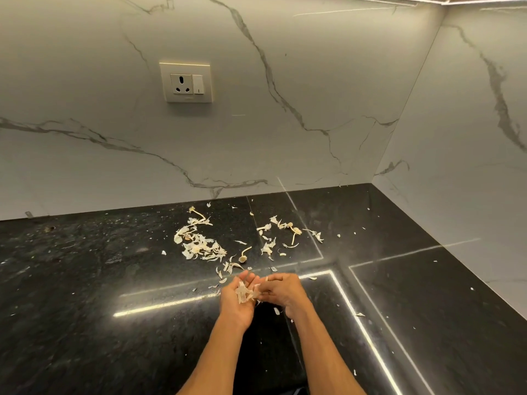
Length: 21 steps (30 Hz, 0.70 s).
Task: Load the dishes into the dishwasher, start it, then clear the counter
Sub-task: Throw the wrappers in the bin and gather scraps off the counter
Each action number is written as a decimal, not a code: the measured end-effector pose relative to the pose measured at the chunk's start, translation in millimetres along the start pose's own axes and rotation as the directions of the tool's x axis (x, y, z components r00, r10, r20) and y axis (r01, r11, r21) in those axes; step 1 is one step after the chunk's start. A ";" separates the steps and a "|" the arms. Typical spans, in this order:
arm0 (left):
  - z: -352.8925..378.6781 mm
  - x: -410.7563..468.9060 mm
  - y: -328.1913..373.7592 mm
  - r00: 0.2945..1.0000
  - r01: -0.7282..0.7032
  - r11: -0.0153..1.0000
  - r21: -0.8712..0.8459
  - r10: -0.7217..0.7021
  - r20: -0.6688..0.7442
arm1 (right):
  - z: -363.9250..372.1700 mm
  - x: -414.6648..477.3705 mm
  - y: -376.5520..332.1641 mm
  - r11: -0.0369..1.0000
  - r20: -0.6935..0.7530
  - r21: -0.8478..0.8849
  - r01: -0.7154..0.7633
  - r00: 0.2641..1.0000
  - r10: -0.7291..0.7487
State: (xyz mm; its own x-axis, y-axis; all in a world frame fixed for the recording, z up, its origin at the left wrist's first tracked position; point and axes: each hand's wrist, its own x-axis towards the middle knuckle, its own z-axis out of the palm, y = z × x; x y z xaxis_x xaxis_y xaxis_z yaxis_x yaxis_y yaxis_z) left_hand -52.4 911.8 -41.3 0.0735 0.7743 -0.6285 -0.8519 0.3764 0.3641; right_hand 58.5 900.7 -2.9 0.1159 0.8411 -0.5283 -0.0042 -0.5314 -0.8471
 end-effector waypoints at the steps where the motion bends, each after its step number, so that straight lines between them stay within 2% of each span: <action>1: 1.2 -1.4 -2.4 1.000 0.021 1.000 0.006 -0.021 0.015 | 4.2 -2.2 -4.0 0.999 0.014 -0.036 0.025 1.000 -0.024; 3: 3.2 -7.8 -6.8 0.996 0.066 0.998 0.017 -0.067 0.059 | 12.3 -2.9 -10.9 0.959 0.012 -0.263 0.102 0.995 -0.103; 5: 4.9 -14.6 -11.2 0.993 0.065 0.998 0.024 -0.067 0.095 | 18.7 -3.4 -17.3 0.849 0.045 -0.503 0.164 0.985 -0.165; 6: 5.5 -16.2 -12.8 0.993 0.054 0.998 0.020 -0.056 0.105 | 20.0 -2.8 -20.3 0.807 0.062 -0.564 0.176 0.983 -0.171; 8: 6.1 -16.4 -14.0 0.995 0.036 0.999 0.002 -0.036 0.097 | 17.0 -3.7 -28.5 0.798 0.068 -0.580 0.166 0.985 -0.156; 10: 6.2 -12.8 -12.6 0.997 0.037 0.999 -0.021 -0.036 0.066 | 3.0 -8.5 -36.0 0.847 0.042 -0.510 0.148 0.988 -0.147; 13: 5.3 -6.8 -8.2 0.997 0.074 0.995 -0.060 -0.072 0.036 | -29.9 -10.3 -31.6 0.891 -0.077 -0.445 0.093 0.987 -0.141; 15: 4.2 -6.4 -6.3 0.996 0.088 0.993 -0.076 -0.086 0.036 | -48.5 -10.9 -17.6 0.849 -0.184 -0.528 -0.026 0.979 -0.084; 17: 3.1 -8.1 -3.7 0.995 0.095 0.992 -0.088 -0.091 0.042 | -55.7 -15.2 -1.1 0.795 -0.193 -0.591 -0.133 0.981 0.020; 19: 2.0 -10.0 0.6 0.995 0.090 0.993 -0.082 -0.086 0.052 | -54.0 -17.7 11.0 0.797 -0.168 -0.588 -0.136 0.985 0.044; 21: -0.1 -10.2 7.0 0.996 0.081 0.994 -0.074 -0.077 0.050 | -47.1 -11.9 17.5 0.794 -0.182 -0.604 -0.075 0.982 -0.045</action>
State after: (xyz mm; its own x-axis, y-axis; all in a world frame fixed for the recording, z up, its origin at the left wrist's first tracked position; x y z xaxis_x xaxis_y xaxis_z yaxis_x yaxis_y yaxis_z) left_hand -59.2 906.5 -32.4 0.1650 0.7673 -0.6197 -0.8790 0.3994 0.2605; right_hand 103.8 876.7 -8.7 0.2947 0.8320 -0.4701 0.5877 -0.5457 -0.5973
